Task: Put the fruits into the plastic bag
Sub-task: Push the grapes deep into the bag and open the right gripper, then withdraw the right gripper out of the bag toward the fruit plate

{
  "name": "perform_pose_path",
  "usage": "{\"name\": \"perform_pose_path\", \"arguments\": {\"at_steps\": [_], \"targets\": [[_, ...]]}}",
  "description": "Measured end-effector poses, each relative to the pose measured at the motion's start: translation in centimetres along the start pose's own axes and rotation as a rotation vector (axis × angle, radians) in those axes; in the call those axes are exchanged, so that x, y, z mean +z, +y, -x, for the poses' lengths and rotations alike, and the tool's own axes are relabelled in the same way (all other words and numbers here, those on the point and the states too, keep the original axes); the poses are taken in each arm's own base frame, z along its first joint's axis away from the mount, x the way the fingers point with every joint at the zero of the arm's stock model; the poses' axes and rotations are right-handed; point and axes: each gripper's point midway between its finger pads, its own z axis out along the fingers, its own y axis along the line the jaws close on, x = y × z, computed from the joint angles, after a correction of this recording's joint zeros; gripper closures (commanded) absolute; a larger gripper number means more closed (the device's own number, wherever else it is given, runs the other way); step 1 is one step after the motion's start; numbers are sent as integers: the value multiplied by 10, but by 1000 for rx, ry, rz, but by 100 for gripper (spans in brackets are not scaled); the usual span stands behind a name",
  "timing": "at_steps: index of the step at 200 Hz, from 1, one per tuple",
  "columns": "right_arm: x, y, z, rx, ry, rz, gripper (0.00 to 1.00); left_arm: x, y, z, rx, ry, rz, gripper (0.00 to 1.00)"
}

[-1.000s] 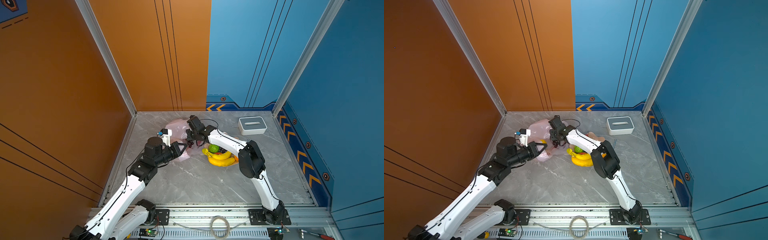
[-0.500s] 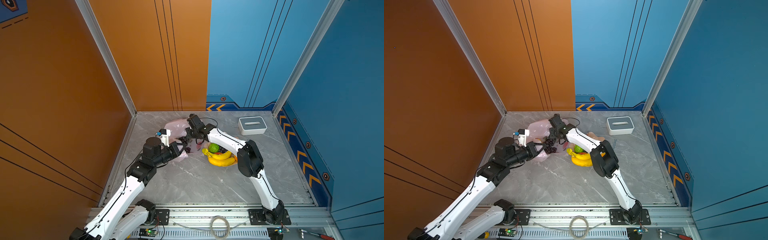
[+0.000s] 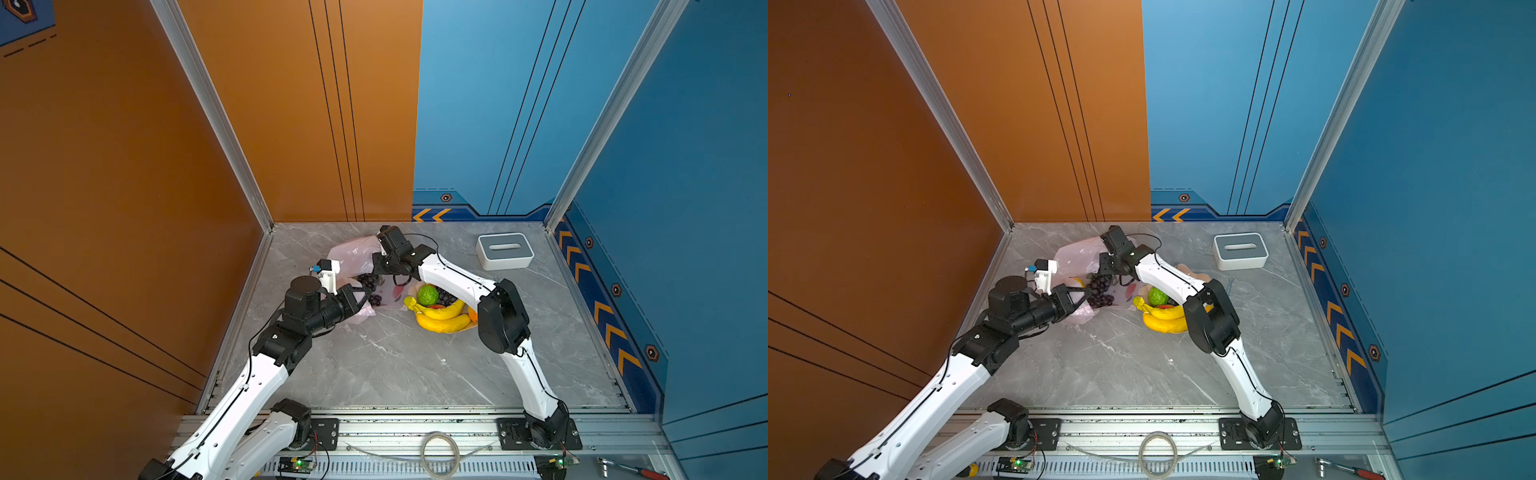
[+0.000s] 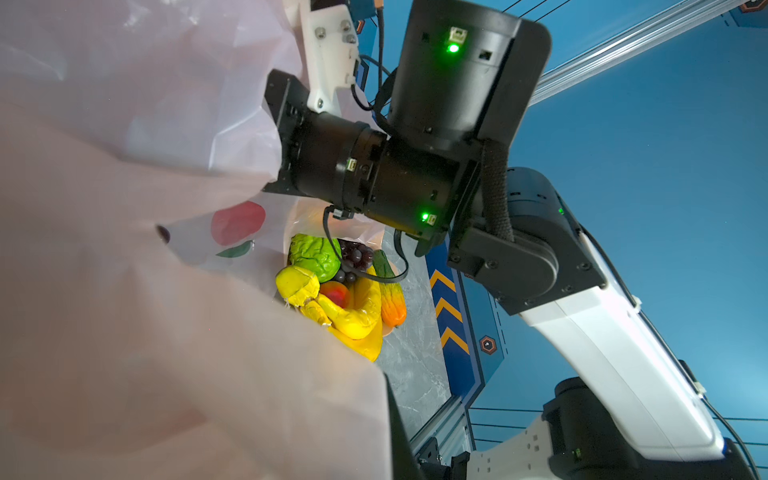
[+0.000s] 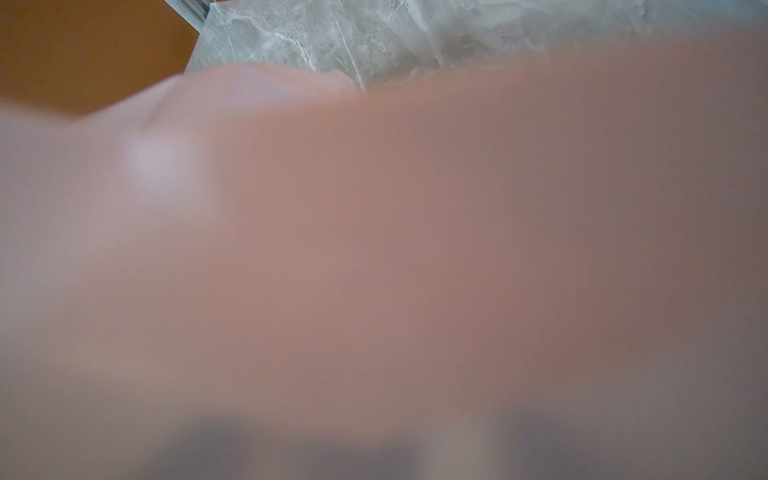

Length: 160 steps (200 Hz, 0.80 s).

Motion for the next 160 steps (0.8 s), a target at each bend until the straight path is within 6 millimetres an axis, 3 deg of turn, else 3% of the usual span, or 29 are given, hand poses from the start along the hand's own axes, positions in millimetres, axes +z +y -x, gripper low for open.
{"name": "perform_pose_path", "arguments": {"at_steps": [64,94,160], "targets": [[-16,8,6,191,103,193,14,0,4,0,-5,0,7,100],[-24,7,-2,277,176,255,14,0,4,0,-5,-2,8,100],[-59,27,-28,369,323,381,14,0,9,-1,-11,-1,17,100]]}}
